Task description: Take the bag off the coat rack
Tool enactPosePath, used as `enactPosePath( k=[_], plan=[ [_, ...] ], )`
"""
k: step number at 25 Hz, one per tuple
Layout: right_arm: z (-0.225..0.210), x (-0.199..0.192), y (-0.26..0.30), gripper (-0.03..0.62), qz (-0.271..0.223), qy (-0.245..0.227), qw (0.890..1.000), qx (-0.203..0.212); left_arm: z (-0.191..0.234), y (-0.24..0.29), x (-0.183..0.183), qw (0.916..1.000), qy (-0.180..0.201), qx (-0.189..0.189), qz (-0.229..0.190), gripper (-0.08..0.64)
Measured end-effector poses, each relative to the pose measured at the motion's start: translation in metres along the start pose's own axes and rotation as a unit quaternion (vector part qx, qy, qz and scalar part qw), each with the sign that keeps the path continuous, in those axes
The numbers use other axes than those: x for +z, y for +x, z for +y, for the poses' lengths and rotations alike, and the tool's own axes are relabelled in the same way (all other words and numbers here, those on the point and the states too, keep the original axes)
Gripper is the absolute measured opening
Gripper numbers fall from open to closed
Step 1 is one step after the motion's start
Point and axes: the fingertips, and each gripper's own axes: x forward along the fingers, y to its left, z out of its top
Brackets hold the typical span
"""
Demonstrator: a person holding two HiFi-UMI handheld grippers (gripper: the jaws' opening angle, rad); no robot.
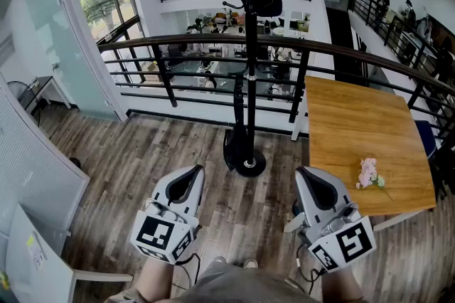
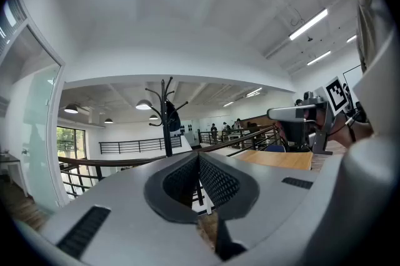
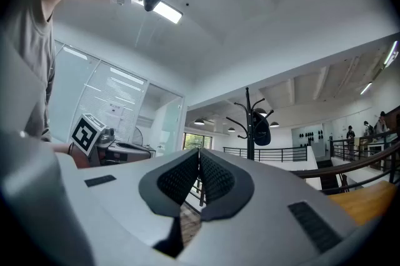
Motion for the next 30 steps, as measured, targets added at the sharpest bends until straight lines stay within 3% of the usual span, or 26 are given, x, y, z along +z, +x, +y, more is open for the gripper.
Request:
enactPosePath(
  k=[16,21,22,23,24,25,30],
  plan=[
    [-0.028,-0.016,0.001,0.031,0.01,0.013,1.0,-0.003,-0.016,0.033,-0.001,0.9998,0.007,-0.016,0.007,0.017],
    [-0.033,-0.027,-0.001,0.034,0.001,0.032,0.999,-0.014,-0.012,0.04,-0.006,0.9998,0.0,0.019,-0.007,0.018],
    [-0.037,-0.027,0.001,0.044,-0.005,0.037,0.999,-0.021,-0.008,0.041,-0.006,0.9994,0.0,0.034,-0.01,0.02],
    [-0.04,-0.026,0.004,0.105,-0.012,0.041,0.999,-0.026,-0.002,0.042,-0.005,0.9988,0.001,0.047,-0.012,0.041],
    [-0.043,-0.026,0.008,0.171,-0.017,0.044,0.998,-0.03,0.004,0.042,-0.005,0.9984,0.001,0.056,-0.011,0.103],
    [-0.046,-0.025,0.012,0.191,-0.022,0.045,0.998,-0.032,0.01,0.043,-0.006,0.9981,0.001,0.061,-0.008,0.165],
    [-0.057,-0.032,0.038,0.207,-0.017,0.038,0.999,-0.031,0.033,0.057,-0.017,0.9977,0.004,0.067,0.007,0.178]
  ],
)
